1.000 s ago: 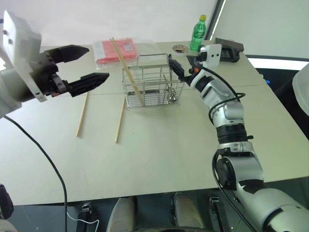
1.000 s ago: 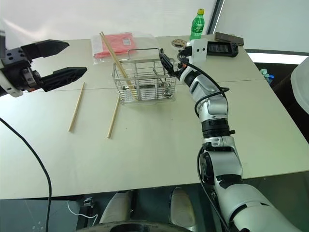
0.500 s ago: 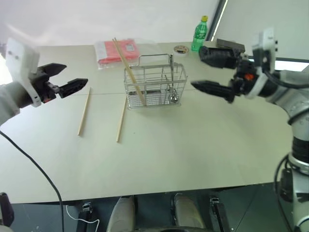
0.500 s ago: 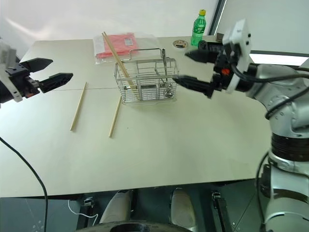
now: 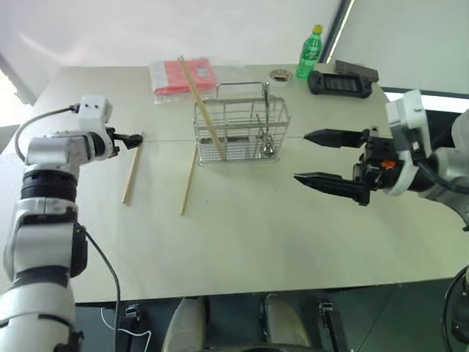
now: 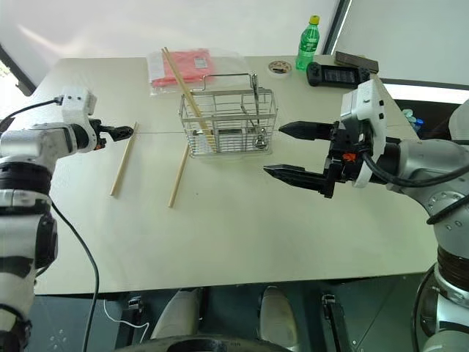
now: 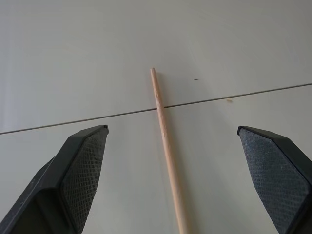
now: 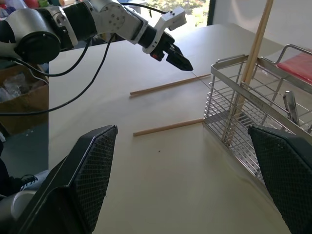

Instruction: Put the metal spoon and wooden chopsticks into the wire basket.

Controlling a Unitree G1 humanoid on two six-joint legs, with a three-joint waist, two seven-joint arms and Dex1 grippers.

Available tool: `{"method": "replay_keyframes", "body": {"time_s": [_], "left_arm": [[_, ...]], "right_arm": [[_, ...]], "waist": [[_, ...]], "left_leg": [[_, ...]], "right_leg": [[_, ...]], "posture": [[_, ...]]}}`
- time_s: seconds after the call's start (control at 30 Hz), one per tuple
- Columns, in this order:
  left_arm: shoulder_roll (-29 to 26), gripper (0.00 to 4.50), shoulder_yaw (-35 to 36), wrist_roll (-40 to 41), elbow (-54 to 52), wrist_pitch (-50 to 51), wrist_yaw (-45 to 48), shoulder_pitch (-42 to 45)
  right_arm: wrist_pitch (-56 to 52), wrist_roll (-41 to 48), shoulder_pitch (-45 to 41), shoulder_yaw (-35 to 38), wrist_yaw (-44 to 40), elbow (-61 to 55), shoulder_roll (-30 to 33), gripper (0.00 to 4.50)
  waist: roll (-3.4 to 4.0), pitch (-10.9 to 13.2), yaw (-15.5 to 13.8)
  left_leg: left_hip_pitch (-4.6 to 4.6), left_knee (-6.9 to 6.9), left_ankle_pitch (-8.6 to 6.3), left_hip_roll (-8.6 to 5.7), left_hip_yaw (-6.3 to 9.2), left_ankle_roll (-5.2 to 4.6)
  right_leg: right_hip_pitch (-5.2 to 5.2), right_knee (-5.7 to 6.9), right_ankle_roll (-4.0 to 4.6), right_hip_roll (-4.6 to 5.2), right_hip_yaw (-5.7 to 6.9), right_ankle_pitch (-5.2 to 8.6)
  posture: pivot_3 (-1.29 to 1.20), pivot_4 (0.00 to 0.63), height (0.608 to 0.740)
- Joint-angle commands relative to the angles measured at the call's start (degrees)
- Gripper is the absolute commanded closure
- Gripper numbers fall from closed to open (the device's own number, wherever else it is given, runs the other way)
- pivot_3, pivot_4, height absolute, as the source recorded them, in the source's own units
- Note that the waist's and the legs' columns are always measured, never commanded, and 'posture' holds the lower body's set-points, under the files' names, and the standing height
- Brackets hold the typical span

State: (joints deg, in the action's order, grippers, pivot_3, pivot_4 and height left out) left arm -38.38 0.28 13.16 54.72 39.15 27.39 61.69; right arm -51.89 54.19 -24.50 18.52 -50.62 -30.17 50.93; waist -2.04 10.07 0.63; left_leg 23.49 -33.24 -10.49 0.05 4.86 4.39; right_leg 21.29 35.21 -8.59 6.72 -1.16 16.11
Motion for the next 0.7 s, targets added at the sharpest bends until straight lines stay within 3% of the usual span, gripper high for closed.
{"method": "replay_keyframes", "body": {"time_s": [0.03,0.23,0.6,0.7], "left_arm": [[1.4,0.0,0.8,-3.1,8.7,-3.3,-1.4,6.4],[3.5,0.0,1.6,-6.7,18.5,-2.0,-5.4,11.5],[5.1,0.0,-0.1,-13.1,21.2,0.5,-1.4,10.7],[5.4,0.83,1.4,-12.9,21.4,0.6,-2.1,10.2]], "right_arm": [[-0.1,3.0,0.3,3.0,2.9,-2.4,0.4,0.06],[0.5,4.8,2.2,3.6,5.6,-3.3,0.4,0.06],[1.5,6.3,2.0,3.9,9.7,-2.9,0.0,0.06],[1.5,6.9,2.3,3.9,10.1,-3.0,0.1,0.0]], "waist": [[-0.01,0.0,0.1],[-0.02,0.0,0.2],[-0.05,0.0,-0.1],[-0.06,0.0,-0.1]], "left_leg": [[0.0,0.0,0.0,0.0,0.0,0.0],[0.0,0.02,0.0,0.0,0.0,0.0],[0.0,0.0,0.0,0.0,0.0,0.01],[-0.01,0.0,0.0,0.0,0.0,0.01]], "right_leg": [[0.0,0.02,0.0,0.0,0.0,0.0],[0.02,0.03,-0.03,0.0,0.01,0.0],[-0.01,0.03,-0.06,0.01,0.02,-0.02],[-0.02,0.04,-0.06,0.01,0.02,-0.02]], "posture": [[0.0,0.15,0.721],[0.0,0.15,0.721],[0.0,0.15,0.721],[0.0,0.15,0.721]]}}
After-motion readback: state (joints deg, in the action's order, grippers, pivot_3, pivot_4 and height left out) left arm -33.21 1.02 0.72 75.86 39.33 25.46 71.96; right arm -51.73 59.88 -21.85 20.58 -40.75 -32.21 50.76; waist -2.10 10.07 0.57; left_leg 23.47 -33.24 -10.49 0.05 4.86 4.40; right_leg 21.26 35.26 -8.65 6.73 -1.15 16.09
